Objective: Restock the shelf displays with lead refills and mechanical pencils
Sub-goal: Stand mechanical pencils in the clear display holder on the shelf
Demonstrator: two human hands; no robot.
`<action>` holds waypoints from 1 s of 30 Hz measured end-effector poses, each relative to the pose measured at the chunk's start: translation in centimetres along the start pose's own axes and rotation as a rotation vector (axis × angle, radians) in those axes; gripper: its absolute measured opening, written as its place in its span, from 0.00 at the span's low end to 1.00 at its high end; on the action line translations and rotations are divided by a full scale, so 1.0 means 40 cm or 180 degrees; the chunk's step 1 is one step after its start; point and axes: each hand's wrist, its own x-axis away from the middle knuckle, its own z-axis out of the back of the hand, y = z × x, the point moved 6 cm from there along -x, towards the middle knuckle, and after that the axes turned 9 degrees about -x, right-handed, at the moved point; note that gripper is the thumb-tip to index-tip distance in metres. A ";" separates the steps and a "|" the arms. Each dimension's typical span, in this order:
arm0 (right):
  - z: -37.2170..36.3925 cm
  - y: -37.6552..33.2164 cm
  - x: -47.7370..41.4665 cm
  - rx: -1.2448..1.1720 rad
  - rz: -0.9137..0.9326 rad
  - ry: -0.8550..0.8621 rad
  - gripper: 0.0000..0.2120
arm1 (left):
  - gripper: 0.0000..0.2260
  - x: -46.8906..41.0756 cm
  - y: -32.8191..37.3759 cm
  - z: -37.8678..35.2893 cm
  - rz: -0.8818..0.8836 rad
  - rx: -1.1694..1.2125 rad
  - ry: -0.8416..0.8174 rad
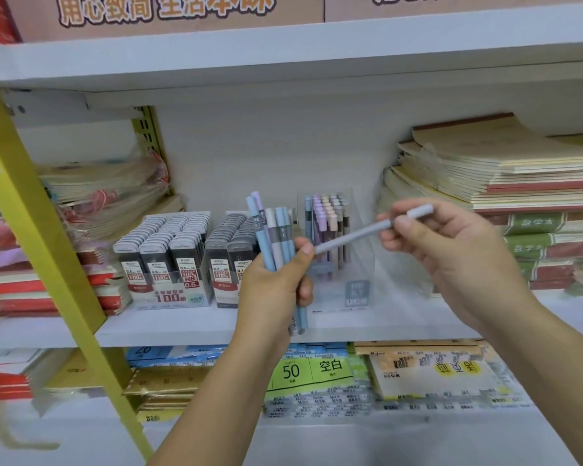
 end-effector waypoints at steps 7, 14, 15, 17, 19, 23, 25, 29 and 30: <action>-0.001 -0.034 -0.112 0.2767 0.0948 -0.0034 0.09 | 0.06 0.008 -0.011 0.004 0.0062 -0.0261 -0.0264; -0.024 0.058 -0.138 0.3342 0.0751 -0.0494 0.09 | 0.10 0.017 -0.022 0.008 0.0053 -0.0390 -0.0605; -0.026 0.058 -0.141 0.3337 0.0767 -0.0500 0.10 | 0.10 0.019 -0.023 0.008 0.0041 -0.0418 -0.0637; -0.029 0.061 -0.144 0.3307 0.0739 -0.0539 0.11 | 0.09 0.019 -0.024 0.008 0.0013 -0.0455 -0.0668; -0.029 0.062 -0.148 0.3235 0.0732 -0.0531 0.15 | 0.08 0.017 -0.027 0.010 -0.0006 -0.0497 -0.0666; -0.031 0.078 -0.155 0.3496 0.0794 -0.0465 0.12 | 0.06 0.017 -0.031 0.011 0.0078 -0.0430 -0.0772; -0.037 0.088 -0.159 0.3836 0.0771 -0.0428 0.09 | 0.06 0.020 -0.029 0.007 0.0179 -0.0211 -0.0831; -0.057 0.059 -0.103 0.3633 0.1034 0.0006 0.11 | 0.13 0.028 -0.022 -0.001 0.0292 0.0139 -0.0927; -0.074 0.055 -0.080 0.3249 0.1005 -0.0041 0.09 | 0.14 0.028 -0.021 -0.004 0.0281 0.0161 -0.0960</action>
